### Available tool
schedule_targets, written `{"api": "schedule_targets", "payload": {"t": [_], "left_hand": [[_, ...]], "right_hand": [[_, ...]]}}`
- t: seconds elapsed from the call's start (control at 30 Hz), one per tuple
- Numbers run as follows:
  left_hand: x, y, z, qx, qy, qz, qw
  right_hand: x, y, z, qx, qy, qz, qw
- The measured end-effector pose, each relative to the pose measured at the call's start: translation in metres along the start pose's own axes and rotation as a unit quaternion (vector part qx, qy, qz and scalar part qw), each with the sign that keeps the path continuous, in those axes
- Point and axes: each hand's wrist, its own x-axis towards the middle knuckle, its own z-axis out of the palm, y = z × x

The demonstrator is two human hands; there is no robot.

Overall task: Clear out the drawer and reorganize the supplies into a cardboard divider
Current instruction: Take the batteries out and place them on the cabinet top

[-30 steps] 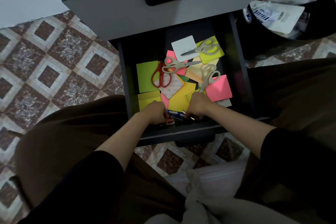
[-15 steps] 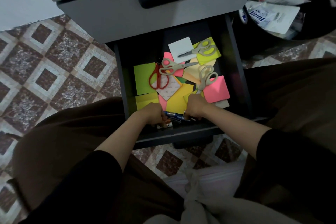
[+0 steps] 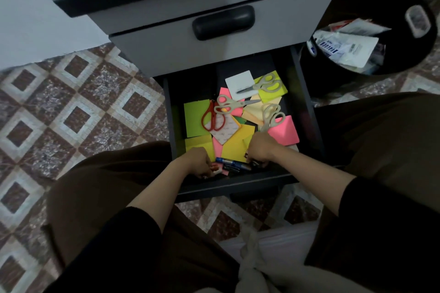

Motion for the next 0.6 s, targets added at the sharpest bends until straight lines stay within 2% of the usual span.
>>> {"api": "schedule_targets", "payload": {"t": [0.1,0.2,0.27,0.4,0.6], "left_hand": [[-0.019,0.003,-0.008,-0.097,0.036,0.016,0.995],[-0.044,0.007,-0.013,-0.208,0.086,0.030,0.974],[-0.061,0.010,-0.017,-0.242,0.120,0.041,0.962],[-0.092,0.019,-0.026,-0.280,0.185,0.058,0.940],[-0.133,0.044,-0.049,-0.336,0.229,0.099,0.908]], "right_hand": [[-0.015,-0.005,-0.007,0.168,-0.001,0.014,0.986],[-0.036,-0.014,-0.015,0.255,-0.001,-0.006,0.967],[-0.053,-0.020,-0.022,0.316,0.013,-0.028,0.948],[-0.087,-0.030,-0.037,0.348,0.015,-0.071,0.935],[-0.125,-0.042,-0.072,0.379,0.038,-0.115,0.917]]}}
